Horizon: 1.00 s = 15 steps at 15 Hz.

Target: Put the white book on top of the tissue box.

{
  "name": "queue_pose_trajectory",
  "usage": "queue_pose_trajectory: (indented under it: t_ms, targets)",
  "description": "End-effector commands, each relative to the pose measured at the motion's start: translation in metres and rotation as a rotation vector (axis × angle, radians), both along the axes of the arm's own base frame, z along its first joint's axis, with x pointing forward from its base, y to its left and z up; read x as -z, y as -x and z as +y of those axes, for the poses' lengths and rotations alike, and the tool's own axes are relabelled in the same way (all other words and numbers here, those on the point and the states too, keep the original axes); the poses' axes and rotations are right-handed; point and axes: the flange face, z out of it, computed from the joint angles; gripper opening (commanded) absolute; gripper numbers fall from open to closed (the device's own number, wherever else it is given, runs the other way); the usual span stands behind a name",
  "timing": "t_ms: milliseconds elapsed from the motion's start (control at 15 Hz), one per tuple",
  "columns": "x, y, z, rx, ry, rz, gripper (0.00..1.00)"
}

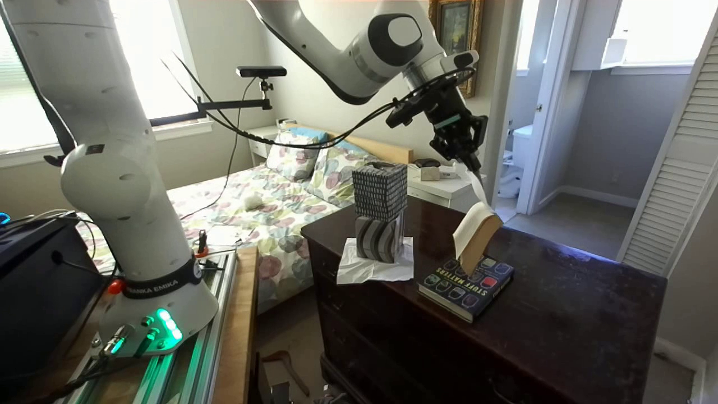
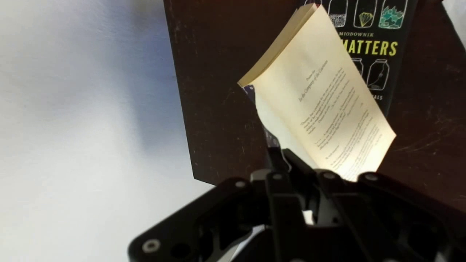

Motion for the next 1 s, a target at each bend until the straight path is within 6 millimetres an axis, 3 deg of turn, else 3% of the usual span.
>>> queue_pose_trajectory:
  t_ms: [0,933]
  targets:
    - [-0.025,0.007,0.007,0.013,0.013,-0.012,0.01]
    - [-0.125,0.026,0.041,0.032,0.046,-0.142,0.01]
